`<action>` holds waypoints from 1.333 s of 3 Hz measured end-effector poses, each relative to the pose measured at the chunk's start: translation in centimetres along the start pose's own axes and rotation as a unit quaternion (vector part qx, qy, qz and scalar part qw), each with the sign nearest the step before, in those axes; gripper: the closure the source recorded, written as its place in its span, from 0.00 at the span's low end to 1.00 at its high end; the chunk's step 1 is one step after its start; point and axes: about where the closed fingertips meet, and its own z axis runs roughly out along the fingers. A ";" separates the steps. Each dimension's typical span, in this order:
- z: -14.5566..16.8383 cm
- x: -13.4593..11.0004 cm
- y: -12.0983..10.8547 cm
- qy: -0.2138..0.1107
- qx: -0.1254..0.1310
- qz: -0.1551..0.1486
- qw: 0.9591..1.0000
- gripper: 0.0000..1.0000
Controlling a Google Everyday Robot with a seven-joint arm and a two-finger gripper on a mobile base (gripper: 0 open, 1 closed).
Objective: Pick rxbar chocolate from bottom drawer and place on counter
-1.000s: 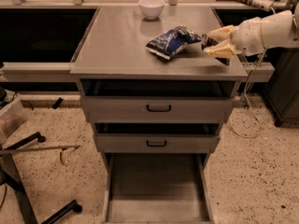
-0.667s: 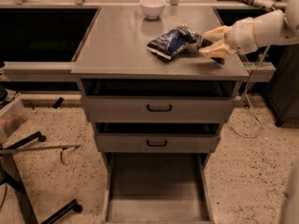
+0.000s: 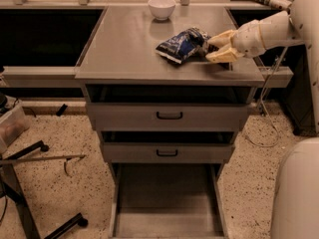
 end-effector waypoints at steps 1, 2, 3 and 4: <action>-0.4 1.5 1.1 0.005 -0.013 0.031 0.999 1.00; -0.8 2.6 2.0 0.011 -0.022 0.055 0.998 1.00; -0.7 2.6 2.1 0.011 -0.022 0.056 0.998 0.81; -0.7 2.6 2.1 0.011 -0.022 0.056 0.998 0.58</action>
Offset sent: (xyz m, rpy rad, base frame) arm -0.0341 -0.0373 -0.0301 0.0086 0.1767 -0.0606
